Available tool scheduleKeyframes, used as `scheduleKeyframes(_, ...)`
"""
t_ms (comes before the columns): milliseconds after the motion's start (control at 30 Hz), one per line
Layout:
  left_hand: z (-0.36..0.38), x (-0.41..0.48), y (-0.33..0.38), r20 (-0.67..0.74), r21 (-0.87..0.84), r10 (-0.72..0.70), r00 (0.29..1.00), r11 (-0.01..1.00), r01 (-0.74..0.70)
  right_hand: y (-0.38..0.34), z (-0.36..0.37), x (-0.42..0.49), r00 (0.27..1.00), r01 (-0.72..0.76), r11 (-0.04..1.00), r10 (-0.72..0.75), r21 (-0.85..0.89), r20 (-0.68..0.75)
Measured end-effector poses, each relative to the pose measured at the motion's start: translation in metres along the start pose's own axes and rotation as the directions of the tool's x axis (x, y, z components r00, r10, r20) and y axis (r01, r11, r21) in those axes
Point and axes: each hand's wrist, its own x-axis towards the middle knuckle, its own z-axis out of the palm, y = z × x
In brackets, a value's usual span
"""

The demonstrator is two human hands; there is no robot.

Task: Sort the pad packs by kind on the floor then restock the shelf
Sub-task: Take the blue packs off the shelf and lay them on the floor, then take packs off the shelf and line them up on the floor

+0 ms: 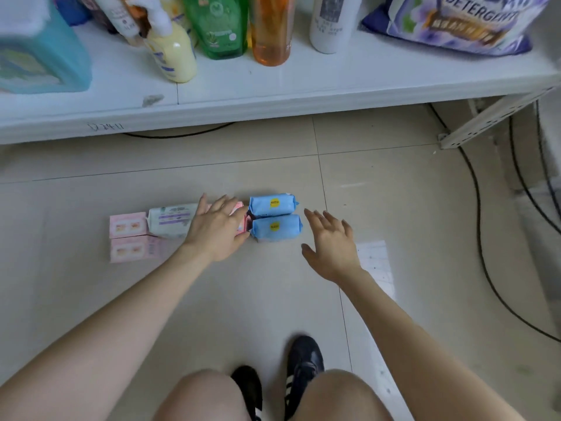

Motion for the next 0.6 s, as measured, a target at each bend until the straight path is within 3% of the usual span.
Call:
scheduleKeyframes(200, -0.075, -0.079, 0.013, 0.091, 0.074, -0.044, 0.995, 0.997, 0.037, -0.035, -0.079, -0.062, 0.997, 0.033, 0.987, -0.021, -0.155, 0.074)
scheduleKeyframes(367, -0.155, -0.150, 0.024, 0.123, 0.080, -0.099, 0.987, 0.993, 0.089, -0.065, -0.157, -0.118, 0.996, 0.031, 0.983, -0.014, -0.183, 0.092)
scheduleKeyframes(600, -0.271, -0.233, 0.026, 0.050, 0.078, -0.127, 0.991, 0.989, 0.123, -0.120, -0.274, -0.183, 0.997, 0.069, 0.977, -0.073, -0.200, -0.014)
